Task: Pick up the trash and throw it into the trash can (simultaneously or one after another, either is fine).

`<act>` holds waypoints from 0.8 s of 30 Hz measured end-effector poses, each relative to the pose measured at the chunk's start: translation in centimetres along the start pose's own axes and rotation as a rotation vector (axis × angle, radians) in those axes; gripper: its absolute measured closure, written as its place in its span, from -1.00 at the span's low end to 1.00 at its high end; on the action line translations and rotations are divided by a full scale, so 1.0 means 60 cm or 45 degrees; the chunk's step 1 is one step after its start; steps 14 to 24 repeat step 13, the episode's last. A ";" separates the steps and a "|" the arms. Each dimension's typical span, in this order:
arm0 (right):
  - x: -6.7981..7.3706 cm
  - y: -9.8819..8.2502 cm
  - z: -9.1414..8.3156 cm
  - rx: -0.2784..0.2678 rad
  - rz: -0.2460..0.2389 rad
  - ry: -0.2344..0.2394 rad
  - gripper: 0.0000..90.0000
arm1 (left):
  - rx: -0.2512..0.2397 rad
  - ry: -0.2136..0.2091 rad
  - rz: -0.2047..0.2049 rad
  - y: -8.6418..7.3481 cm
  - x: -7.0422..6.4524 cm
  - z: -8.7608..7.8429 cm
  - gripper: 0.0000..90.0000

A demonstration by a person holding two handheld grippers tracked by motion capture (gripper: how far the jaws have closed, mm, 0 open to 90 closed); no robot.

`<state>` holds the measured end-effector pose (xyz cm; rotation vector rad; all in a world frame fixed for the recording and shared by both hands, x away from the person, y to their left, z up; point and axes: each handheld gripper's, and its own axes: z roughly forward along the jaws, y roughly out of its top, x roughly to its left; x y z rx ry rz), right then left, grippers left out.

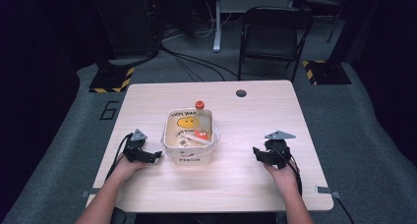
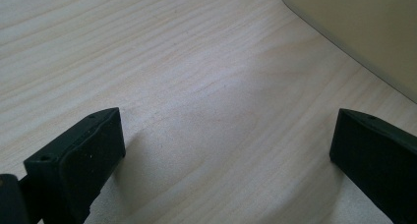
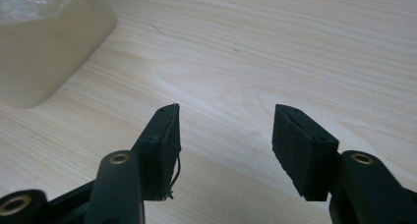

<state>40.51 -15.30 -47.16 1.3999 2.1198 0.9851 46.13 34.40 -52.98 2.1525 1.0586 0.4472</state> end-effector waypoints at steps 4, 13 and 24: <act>-0.013 -0.014 0.003 0.010 0.011 -0.001 -0.07 | -0.002 0.000 -0.002 0.000 0.000 0.000 -1.00; -0.049 -0.039 0.009 0.008 0.091 -0.041 -0.09 | -0.005 -0.001 -0.008 0.000 -0.001 0.001 -1.00; -0.049 -0.039 0.009 0.008 0.091 -0.041 -0.09 | -0.005 -0.001 -0.008 0.000 -0.001 0.001 -1.00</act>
